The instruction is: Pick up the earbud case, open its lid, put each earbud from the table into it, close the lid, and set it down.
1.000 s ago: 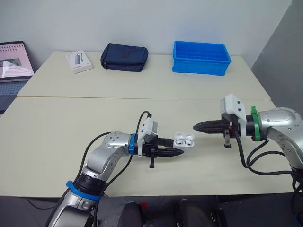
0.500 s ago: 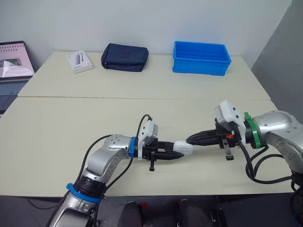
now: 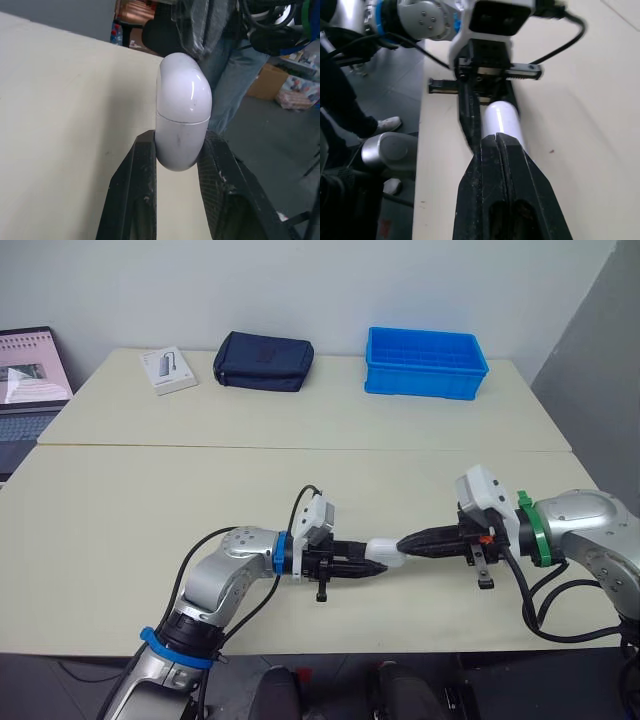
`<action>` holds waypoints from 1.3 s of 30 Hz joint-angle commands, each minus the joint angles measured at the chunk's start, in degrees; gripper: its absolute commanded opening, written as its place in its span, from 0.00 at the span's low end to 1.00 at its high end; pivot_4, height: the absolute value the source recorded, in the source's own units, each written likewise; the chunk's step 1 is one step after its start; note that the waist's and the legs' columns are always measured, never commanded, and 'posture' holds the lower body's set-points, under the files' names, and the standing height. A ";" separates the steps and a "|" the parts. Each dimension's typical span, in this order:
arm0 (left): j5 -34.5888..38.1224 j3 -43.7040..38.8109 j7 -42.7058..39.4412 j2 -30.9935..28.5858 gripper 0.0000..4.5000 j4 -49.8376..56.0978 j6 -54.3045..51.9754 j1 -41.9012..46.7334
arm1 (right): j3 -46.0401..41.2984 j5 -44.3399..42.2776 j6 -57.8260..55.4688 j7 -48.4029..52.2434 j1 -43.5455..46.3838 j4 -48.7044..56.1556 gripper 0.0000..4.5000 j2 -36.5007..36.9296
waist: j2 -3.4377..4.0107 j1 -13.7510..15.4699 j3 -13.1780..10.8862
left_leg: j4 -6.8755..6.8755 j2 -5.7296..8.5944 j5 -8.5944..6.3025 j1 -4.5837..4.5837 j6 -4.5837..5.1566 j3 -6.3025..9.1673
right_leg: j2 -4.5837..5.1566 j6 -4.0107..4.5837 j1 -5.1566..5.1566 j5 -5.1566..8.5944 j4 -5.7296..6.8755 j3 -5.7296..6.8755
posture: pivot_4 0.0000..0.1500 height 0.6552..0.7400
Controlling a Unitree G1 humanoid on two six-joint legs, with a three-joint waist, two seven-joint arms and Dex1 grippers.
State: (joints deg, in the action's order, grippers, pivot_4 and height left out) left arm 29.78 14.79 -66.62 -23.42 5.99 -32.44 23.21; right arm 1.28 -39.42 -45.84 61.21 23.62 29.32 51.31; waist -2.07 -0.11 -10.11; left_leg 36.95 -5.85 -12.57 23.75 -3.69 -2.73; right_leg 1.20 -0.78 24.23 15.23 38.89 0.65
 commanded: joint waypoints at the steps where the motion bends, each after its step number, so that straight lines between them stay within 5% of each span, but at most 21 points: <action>1: 3.43 -1.85 5.09 2.65 0.17 -3.33 -9.30 2.47 | -3.62 2.59 1.68 -4.17 -1.30 0.99 0.00 0.80 | 0.00 -0.01 0.00 | 0.00 0.00 0.00 0.00 0.00 0.00 | 0.00 0.00 0.00 0.00 0.00 0.00 | 1.00 0.79; 7: 4.67 -4.56 12.38 6.18 0.17 -13.10 -23.85 9.05 | -2.29 10.18 8.21 -6.34 -5.68 2.32 0.00 1.85 | -0.01 -0.02 0.00 | 0.04 0.06 0.01 0.01 0.02 0.09 | -0.01 -0.04 -0.03 -0.02 0.03 0.01 | 1.00 0.79; 12: 3.27 -2.60 10.70 3.86 0.17 -17.32 -28.76 11.72 | -1.50 13.69 14.97 -2.42 -8.69 2.38 0.00 4.07 | 0.00 -0.21 0.00 | -0.03 0.06 0.01 0.00 0.02 0.14 | -0.05 -0.05 -0.02 -0.01 0.02 0.02 | 1.00 0.79; 18: 0.46 -1.68 9.48 0.09 0.60 -19.84 -27.35 11.84 | -1.05 15.42 16.97 -2.08 -9.93 1.35 0.00 4.15 | 0.00 -0.24 0.00 | 0.03 0.06 0.02 -0.04 0.02 0.23 | -0.05 -0.03 -0.07 -0.01 0.06 0.05 | 1.00 0.79; 24: -3.25 -0.44 6.06 -11.06 0.99 -10.32 -19.20 5.11 | -2.65 14.11 16.44 0.10 -10.94 1.66 0.00 5.59 | 0.02 -1.18 0.03 | -0.03 0.08 0.02 -0.26 0.02 0.30 | -0.12 0.00 -0.15 -0.02 0.12 -0.04 | 1.00 0.79; 26: -4.87 -0.39 5.24 -14.62 0.99 -7.54 -14.71 2.69 | -2.97 14.44 17.72 1.04 -10.94 1.32 0.00 6.02 | 0.06 -1.67 0.05 | -0.12 0.07 0.02 -0.35 0.02 0.37 | -0.17 0.04 -0.18 -0.01 0.13 -0.07 | 1.00 0.79; 29: -8.20 -3.31 4.09 -20.90 1.00 -4.09 -3.96 -1.92 | -2.96 16.13 20.79 2.73 -10.27 -0.44 0.13 6.95 | 0.06 -1.83 0.05 | -0.14 0.08 0.01 -0.48 0.02 0.48 | -0.25 0.14 -0.21 -0.03 0.16 -0.10 | 1.00 0.79; 38: -9.42 -14.86 -1.68 -30.91 1.00 4.52 13.97 -13.26 | -3.78 15.98 25.52 10.40 -5.10 -6.60 0.82 10.69 | 0.15 -1.19 -0.06 | -0.15 0.15 0.00 -0.29 -0.01 0.39 | -0.09 0.23 -0.07 0.00 0.04 -0.08 | 1.00 0.79; 39: -10.47 -15.67 -1.15 -31.78 1.00 4.92 14.80 -14.21 | -3.71 16.02 25.99 11.39 -4.38 -7.49 0.82 11.13 | 0.15 -1.04 -0.06 | -0.15 0.15 0.00 -0.27 -0.01 0.38 | -0.09 0.21 -0.07 0.01 0.02 -0.07 | 1.00 0.79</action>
State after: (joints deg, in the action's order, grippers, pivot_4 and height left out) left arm 21.00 1.53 -68.31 -53.99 9.03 -20.17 9.59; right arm -0.95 -23.34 -21.44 70.78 18.24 22.39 61.18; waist -1.93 -1.15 -10.16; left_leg 36.79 -5.70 -12.57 23.49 -3.70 -2.36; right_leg 1.12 -0.58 24.16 15.26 38.89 0.58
